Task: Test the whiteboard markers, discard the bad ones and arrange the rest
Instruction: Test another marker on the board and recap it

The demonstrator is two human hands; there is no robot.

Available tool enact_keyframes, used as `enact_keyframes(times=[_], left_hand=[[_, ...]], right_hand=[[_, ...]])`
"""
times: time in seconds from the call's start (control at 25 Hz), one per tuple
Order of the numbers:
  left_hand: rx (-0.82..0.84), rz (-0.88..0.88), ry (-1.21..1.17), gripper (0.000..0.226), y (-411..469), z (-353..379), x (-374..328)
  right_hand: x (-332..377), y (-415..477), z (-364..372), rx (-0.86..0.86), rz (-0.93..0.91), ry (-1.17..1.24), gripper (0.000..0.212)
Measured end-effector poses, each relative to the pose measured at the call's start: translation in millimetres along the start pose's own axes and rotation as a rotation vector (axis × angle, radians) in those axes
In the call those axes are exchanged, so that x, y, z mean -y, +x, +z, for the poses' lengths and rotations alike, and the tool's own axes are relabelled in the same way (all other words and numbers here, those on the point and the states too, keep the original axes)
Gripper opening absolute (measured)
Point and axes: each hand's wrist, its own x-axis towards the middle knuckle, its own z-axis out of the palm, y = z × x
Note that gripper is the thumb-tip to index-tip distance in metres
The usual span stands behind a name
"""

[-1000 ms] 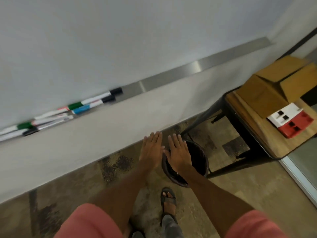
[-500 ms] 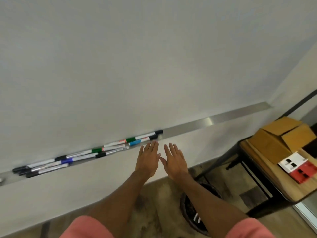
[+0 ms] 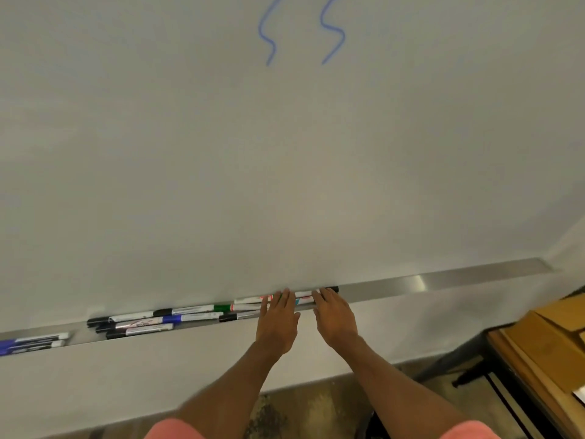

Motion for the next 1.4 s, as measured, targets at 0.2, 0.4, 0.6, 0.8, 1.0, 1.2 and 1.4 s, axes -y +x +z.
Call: enact_keyframes(times=[0.2, 0.4, 0.6, 0.8, 1.0, 1.2, 1.4], left_hand=[[0.004, -0.074, -0.006, 0.054, 12.8, 16.5, 1.4], [0.017, -0.118, -0.016, 0.054, 21.7, 31.8, -2.2], [0.025, -0.148, -0.012, 0.053, 24.5, 36.3, -2.2], [0.0, -0.132, -0.002, 0.053, 22.7, 33.4, 1.7], [-0.072, -0.106, -0.099, 0.051, 25.6, 19.6, 6.1], [-0.057, -0.138, -0.147, 0.029, 20.8, -4.4, 2.9], [-0.073, -0.223, -0.272, 0.028, -1.1, -18.6, 12.1]], right_hand=[[-11.1, 21.8, 10.0, 0.06, -0.081, -0.009, 0.047], [-18.2, 40.2, 21.8, 0.085, -0.18, -0.055, 0.039], [-23.8, 54.5, 23.0, 0.118, -0.204, -0.181, 0.044], [-25.5, 60.3, 22.6, 0.119, -0.229, -0.243, 0.043], [-23.6, 51.4, 13.3, -0.061, -0.314, -0.059, 0.04], [-1.4, 43.8, -8.1, -0.219, -0.383, 0.105, 0.041], [24.5, 32.9, -16.1, -0.168, -0.071, 0.598, 0.026]])
